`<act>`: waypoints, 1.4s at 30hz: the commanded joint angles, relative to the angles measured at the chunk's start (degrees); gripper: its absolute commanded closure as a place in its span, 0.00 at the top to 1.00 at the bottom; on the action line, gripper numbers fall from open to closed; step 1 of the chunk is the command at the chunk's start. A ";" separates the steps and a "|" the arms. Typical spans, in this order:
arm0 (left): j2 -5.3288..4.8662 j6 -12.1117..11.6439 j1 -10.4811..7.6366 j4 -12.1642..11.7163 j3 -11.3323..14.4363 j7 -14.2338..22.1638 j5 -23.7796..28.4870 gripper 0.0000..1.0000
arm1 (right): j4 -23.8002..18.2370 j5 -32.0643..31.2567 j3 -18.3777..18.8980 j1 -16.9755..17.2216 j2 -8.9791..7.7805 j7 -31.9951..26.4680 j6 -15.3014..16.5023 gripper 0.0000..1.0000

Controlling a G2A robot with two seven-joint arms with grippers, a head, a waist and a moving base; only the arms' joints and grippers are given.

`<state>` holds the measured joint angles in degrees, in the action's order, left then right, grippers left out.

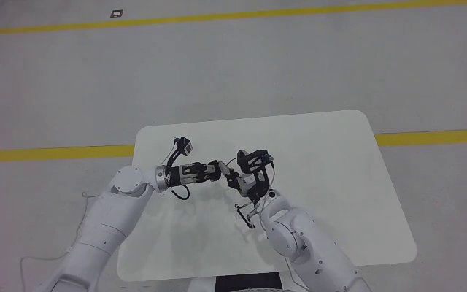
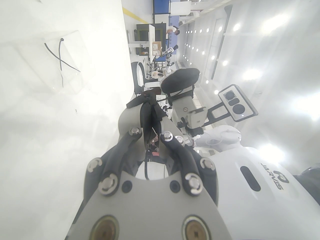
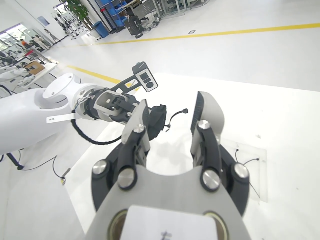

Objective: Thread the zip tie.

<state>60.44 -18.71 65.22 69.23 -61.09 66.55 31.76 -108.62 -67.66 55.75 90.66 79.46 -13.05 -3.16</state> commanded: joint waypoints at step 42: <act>-0.40 7.97 -4.38 -8.48 4.44 13.09 27.41 0.00 | 7.56 57.04 9.84 0.51 -1.91 -17.98 22.53 1.00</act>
<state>60.04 -10.75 60.84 60.75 -56.66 79.64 59.16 -101.06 -10.63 65.59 91.17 77.55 -31.03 19.37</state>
